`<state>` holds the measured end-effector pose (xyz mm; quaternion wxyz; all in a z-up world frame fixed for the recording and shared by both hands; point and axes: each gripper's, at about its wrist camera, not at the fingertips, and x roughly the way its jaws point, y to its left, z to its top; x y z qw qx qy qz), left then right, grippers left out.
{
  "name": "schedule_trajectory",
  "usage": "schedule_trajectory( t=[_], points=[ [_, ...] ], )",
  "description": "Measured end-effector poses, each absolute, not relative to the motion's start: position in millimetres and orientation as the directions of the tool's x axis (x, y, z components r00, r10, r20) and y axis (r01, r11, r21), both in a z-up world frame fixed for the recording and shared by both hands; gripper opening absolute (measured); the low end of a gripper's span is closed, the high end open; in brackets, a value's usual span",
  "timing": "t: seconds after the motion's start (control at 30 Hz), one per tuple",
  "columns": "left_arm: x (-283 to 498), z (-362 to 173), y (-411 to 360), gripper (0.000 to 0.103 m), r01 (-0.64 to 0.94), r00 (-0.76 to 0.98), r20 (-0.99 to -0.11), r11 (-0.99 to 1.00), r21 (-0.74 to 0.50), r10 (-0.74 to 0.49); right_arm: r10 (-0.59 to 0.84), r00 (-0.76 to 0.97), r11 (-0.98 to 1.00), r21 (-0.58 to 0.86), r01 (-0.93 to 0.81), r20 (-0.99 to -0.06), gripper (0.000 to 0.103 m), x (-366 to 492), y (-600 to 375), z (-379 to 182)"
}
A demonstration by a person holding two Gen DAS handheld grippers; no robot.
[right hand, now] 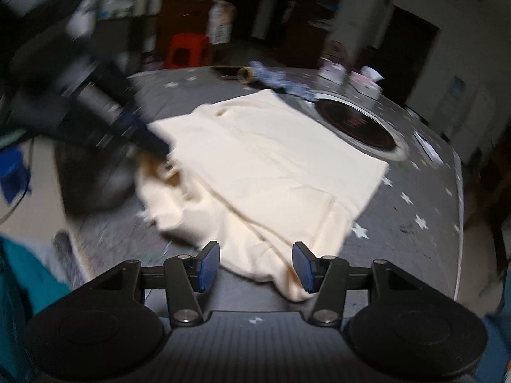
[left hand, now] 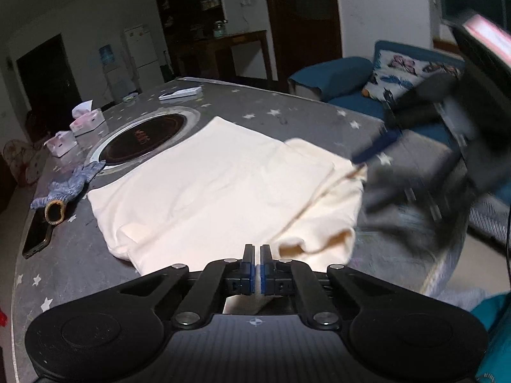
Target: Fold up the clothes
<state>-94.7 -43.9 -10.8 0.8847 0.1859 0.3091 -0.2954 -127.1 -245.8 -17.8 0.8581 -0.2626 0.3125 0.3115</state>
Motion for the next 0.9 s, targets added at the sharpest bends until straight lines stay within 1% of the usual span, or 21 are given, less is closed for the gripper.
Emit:
schedule_trajectory(
  t=[0.1,0.2,0.23,0.27,0.3,0.37,0.4,0.43,0.47,0.5,0.6,0.7,0.83,0.87,0.9],
  points=[
    [-89,-8,-41,0.003,0.633,0.628,-0.66,0.764,0.125,-0.412,0.39,0.595,0.591,-0.305,-0.747,-0.703,0.051,-139,-233,-28],
    [-88,-9,-38,0.004,0.634,0.614,-0.669,0.766,0.105,-0.418,0.42,0.582,0.532,-0.331,-0.779,-0.696,0.048,-146,-220,-37],
    [-89,-10,-37,0.004,0.633,0.612,-0.672,0.767,0.102,-0.416,0.425,0.579,0.526,-0.331,-0.783,-0.696,0.045,-147,-217,-38],
    [-89,-11,-36,0.007,0.632,0.609,-0.676,0.769,0.099,-0.414,0.43,0.575,0.522,-0.328,-0.787,-0.695,0.041,-146,-214,-39],
    [-90,-10,-35,0.008,0.632,0.608,-0.678,0.769,0.098,-0.413,0.438,0.57,0.525,-0.317,-0.79,-0.695,0.039,-144,-211,-39],
    [-91,-10,-33,0.01,0.631,0.605,-0.682,0.77,0.096,-0.411,0.449,0.564,0.534,-0.298,-0.791,-0.693,0.023,-139,-207,-38],
    [-92,-10,-32,0.021,0.631,0.604,-0.683,0.77,0.096,-0.41,0.453,0.564,0.547,-0.284,-0.788,-0.691,0.02,-135,-207,-36],
    [-94,-9,-32,0.029,0.635,0.607,-0.679,0.766,0.102,-0.412,0.456,0.561,0.561,-0.266,-0.784,-0.691,0.014,-132,-207,-34],
    [-96,-8,-32,0.04,0.638,0.61,-0.676,0.762,0.109,-0.414,0.459,0.559,0.578,-0.246,-0.778,-0.69,0.011,-128,-208,-31],
    [-99,-7,-33,0.049,0.642,0.615,-0.67,0.757,0.12,-0.415,0.463,0.559,0.603,-0.219,-0.768,-0.688,0.01,-123,-211,-27],
    [-104,-6,-36,0.056,0.661,0.614,-0.662,0.738,0.134,-0.43,0.475,0.565,0.659,-0.152,-0.737,-0.675,0.008,-109,-220,-16],
    [-104,-10,-42,0.057,0.674,0.607,-0.665,0.725,0.143,-0.434,0.486,0.569,0.69,-0.108,-0.716,-0.663,0.007,-100,-226,-7],
    [-99,-19,-51,0.057,0.677,0.607,-0.674,0.718,0.161,-0.421,0.494,0.576,0.699,-0.097,-0.708,-0.651,0.007,-94,-228,0],
    [-97,-21,-52,0.05,0.677,0.607,-0.676,0.718,0.163,-0.419,0.495,0.577,0.699,-0.097,-0.709,-0.65,0.007,-93,-228,0],
    [-94,-22,-53,0.037,0.675,0.608,-0.677,0.72,0.165,-0.415,0.496,0.576,0.698,-0.097,-0.71,-0.65,0.007,-92,-228,1]
  ],
)
